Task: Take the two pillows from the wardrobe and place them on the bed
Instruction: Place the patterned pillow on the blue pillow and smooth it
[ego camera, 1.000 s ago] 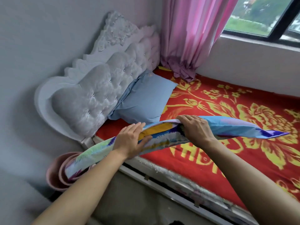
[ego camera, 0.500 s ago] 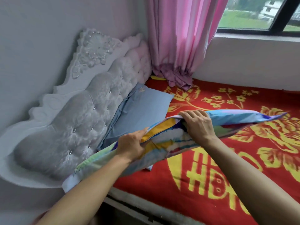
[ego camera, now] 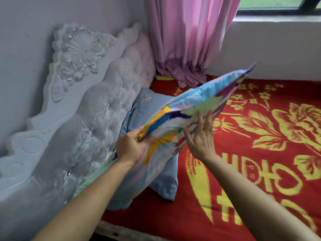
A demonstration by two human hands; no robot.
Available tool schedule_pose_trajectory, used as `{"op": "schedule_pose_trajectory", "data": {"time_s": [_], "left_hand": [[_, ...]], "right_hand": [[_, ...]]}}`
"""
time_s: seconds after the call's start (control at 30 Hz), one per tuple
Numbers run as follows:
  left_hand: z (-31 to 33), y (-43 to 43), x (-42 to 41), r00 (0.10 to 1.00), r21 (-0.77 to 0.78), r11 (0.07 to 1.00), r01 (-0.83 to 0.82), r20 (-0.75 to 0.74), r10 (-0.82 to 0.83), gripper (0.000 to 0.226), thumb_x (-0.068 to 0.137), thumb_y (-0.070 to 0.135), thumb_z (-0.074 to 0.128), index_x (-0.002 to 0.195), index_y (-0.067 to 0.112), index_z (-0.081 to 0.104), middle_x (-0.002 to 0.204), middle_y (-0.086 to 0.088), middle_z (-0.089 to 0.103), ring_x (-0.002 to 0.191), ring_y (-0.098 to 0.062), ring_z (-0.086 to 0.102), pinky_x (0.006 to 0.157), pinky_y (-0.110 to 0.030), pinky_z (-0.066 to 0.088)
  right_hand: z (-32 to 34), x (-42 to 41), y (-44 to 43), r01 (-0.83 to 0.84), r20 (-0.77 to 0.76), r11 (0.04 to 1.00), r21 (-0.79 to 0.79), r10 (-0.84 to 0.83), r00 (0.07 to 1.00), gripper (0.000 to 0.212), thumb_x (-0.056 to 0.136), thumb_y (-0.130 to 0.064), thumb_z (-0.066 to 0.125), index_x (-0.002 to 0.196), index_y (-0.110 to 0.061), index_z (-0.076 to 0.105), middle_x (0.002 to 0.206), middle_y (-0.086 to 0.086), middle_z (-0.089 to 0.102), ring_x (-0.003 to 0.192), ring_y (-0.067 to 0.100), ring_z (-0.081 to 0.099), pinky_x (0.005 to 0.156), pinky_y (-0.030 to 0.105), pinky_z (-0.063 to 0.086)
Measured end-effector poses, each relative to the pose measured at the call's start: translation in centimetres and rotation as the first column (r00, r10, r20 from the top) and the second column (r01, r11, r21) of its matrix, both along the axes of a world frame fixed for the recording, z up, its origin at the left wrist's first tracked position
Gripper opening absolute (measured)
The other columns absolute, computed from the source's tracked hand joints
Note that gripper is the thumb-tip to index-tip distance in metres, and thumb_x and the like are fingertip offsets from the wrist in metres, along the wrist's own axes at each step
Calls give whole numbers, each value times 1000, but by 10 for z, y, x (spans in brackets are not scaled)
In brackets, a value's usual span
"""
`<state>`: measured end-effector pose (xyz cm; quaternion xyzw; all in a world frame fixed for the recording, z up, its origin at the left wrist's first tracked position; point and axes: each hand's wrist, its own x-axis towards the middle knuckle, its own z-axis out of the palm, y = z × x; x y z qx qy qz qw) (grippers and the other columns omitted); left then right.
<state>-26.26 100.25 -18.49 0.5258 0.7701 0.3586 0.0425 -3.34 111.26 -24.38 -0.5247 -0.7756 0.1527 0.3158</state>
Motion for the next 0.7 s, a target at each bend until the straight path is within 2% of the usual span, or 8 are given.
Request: {"op": "schedule_pose_trajectory", "data": {"time_s": [0.1, 0.17, 0.3, 0.43, 0.53, 0.6, 0.67, 0.7], "left_hand": [[-7, 29, -30, 981, 31, 999, 41, 191, -47, 30, 77, 50, 75, 103, 36, 73, 47, 12, 55, 45, -2, 49, 43, -19, 37], [-10, 50, -50, 935, 54, 997, 50, 349, -66, 23, 77, 42, 79, 92, 26, 76, 47, 13, 54, 43, -2, 41, 47, -24, 37], [-11, 101, -81, 704, 97, 995, 9, 706, -75, 11, 75, 30, 82, 68, 29, 73, 48, 14, 49, 46, -7, 38, 48, -23, 35], [-46, 149, -109, 572, 53, 992, -111, 820, 20, 20, 74, 28, 82, 59, 27, 70, 48, 14, 49, 42, -5, 38, 41, -17, 33], [-103, 171, -134, 661, -4, 988, -156, 743, 108, 16, 81, 33, 77, 83, 19, 69, 68, 8, 62, 58, -6, 55, 58, -24, 44], [-149, 170, -146, 817, -176, 975, -136, 537, 210, 40, 85, 34, 71, 116, 11, 60, 106, -7, 69, 97, -21, 66, 84, -33, 50], [-205, 154, -154, 930, -434, 901, -31, 318, 186, 70, 87, 34, 68, 145, 7, 37, 143, -18, 49, 130, -32, 48, 106, -40, 40], [-230, 142, -156, 961, -543, 838, 44, 251, 113, 77, 89, 35, 65, 151, 9, 28, 151, -20, 38, 137, -34, 39, 111, -42, 36]], "right_hand": [[-41, -28, -10, 92, -93, 873, -480, -155, 984, 93, 92, -66, 44, 158, -23, -6, 164, 16, -17, 152, 27, -16, 123, 40, 2], [-64, -47, -16, 148, -29, 744, -651, -219, 975, 95, 91, -68, 44, 158, -24, -6, 165, 15, -14, 153, 28, -12, 124, 43, 3], [-88, -92, -11, 156, -56, 748, -645, -250, 967, 85, 96, -60, 42, 158, -20, 1, 167, 12, 1, 154, 26, -2, 124, 39, 4], [-106, -121, 22, 352, -50, 810, -468, -422, 905, 77, 97, -57, 43, 158, -24, 10, 164, 22, 6, 153, 32, 3, 123, 46, 6], [-140, -127, 45, 257, 49, 836, -485, -267, 962, 78, 93, -66, 40, 157, -29, 15, 163, 22, 12, 152, 32, 10, 122, 47, 10], [-169, -129, 45, 96, 101, 773, -628, -41, 994, 74, 95, -64, 41, 156, -29, 21, 162, 21, 17, 151, 32, 15, 123, 44, 15], [-209, -133, 27, 24, 236, 667, -744, 230, 944, 75, 92, -71, 39, 156, -38, 17, 167, 13, 4, 153, 29, 7, 122, 48, 15], [-224, -136, 17, 13, 303, 682, -731, 307, 902, 77, 89, -76, 39, 155, -44, 14, 167, 8, -3, 154, 27, 1, 122, 52, 14]]}}
